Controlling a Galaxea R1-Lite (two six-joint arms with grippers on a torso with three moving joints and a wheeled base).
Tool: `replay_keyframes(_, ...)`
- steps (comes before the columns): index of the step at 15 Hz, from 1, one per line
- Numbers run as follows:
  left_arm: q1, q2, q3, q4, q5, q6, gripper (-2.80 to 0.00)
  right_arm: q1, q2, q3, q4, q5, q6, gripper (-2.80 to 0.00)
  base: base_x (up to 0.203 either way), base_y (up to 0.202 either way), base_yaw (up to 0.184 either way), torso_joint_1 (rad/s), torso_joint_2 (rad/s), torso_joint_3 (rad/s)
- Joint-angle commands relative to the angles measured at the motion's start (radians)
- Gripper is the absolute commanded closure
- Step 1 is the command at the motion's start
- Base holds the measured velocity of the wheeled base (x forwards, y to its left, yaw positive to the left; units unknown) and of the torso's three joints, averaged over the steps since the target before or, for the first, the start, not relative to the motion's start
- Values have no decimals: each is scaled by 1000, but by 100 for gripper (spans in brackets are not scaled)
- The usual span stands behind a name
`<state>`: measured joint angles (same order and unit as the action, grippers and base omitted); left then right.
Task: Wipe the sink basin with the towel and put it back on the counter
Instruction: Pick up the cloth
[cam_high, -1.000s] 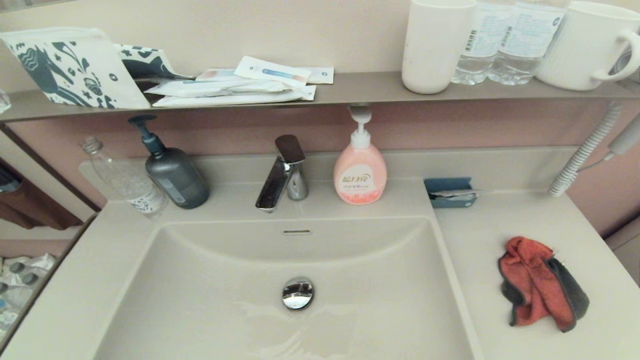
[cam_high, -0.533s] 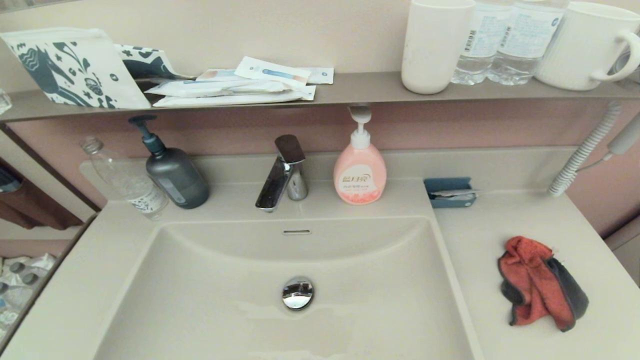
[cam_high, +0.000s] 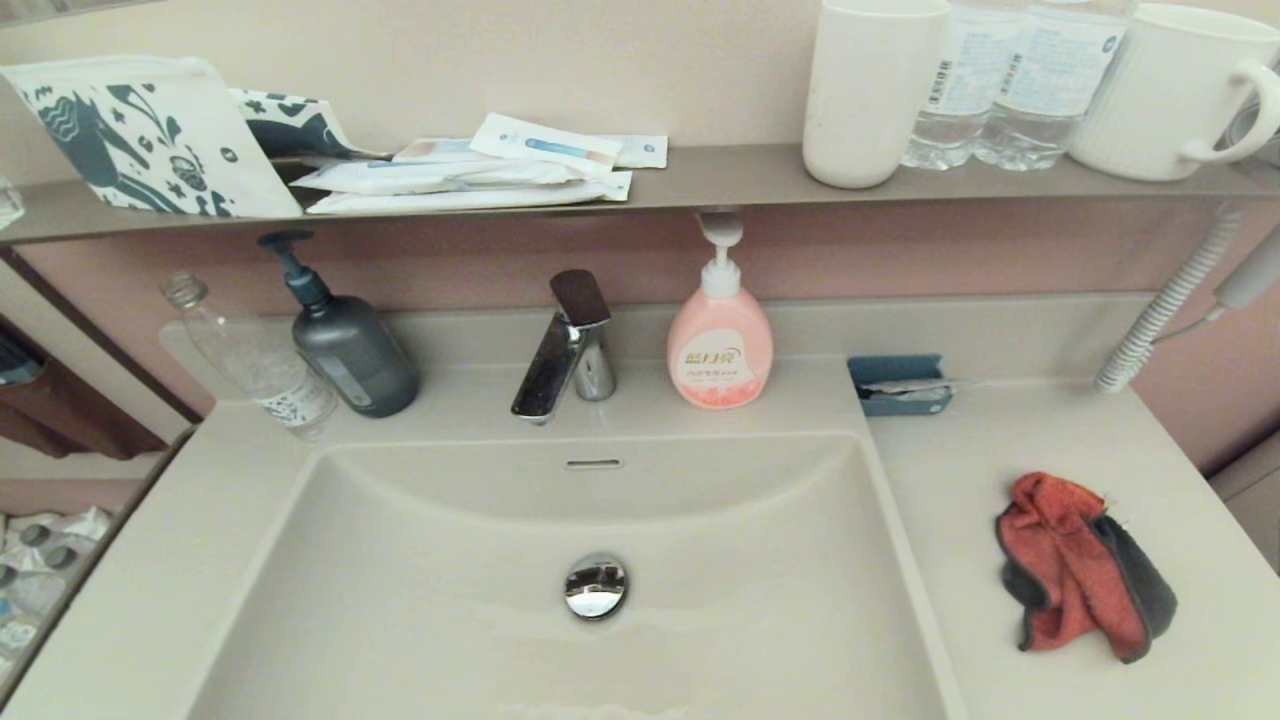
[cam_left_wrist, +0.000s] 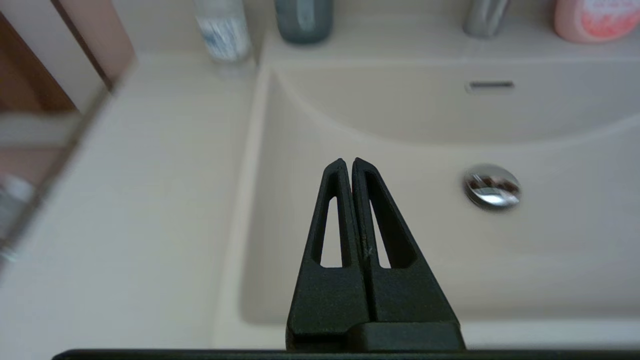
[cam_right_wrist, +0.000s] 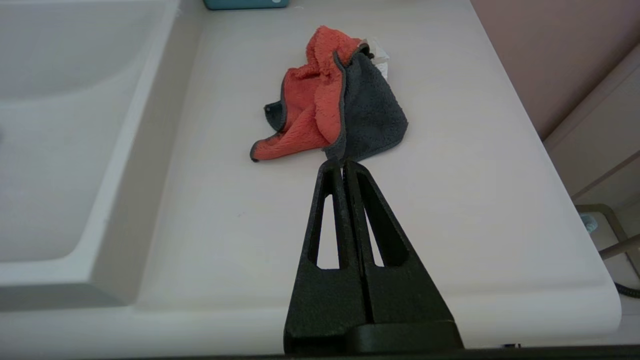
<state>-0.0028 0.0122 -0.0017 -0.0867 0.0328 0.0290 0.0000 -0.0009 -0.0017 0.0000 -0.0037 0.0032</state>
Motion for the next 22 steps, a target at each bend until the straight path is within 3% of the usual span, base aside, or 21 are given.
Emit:
replay_keyframes(1, 0, -12, 2, 29, -5, -33, 0, 0, 1, 0, 0, -1, 0, 0, 0, 0, 0, 0, 0, 0)
replay_keyframes(8, 1, -12, 2, 87, -5, -77, 0, 0, 1, 0, 0, 1, 0, 0, 0, 0, 0, 0, 0, 0)
replay_keyframes(13, 1, -12, 2, 82, 4, -161, 0, 0, 1, 0, 0, -1, 0, 0, 0, 0, 0, 0, 0, 0)
replay_keyframes(22, 1, -12, 2, 83, 4, -161, 0, 0, 2, 0, 0, -1, 0, 0, 0, 0, 0, 0, 0, 0)
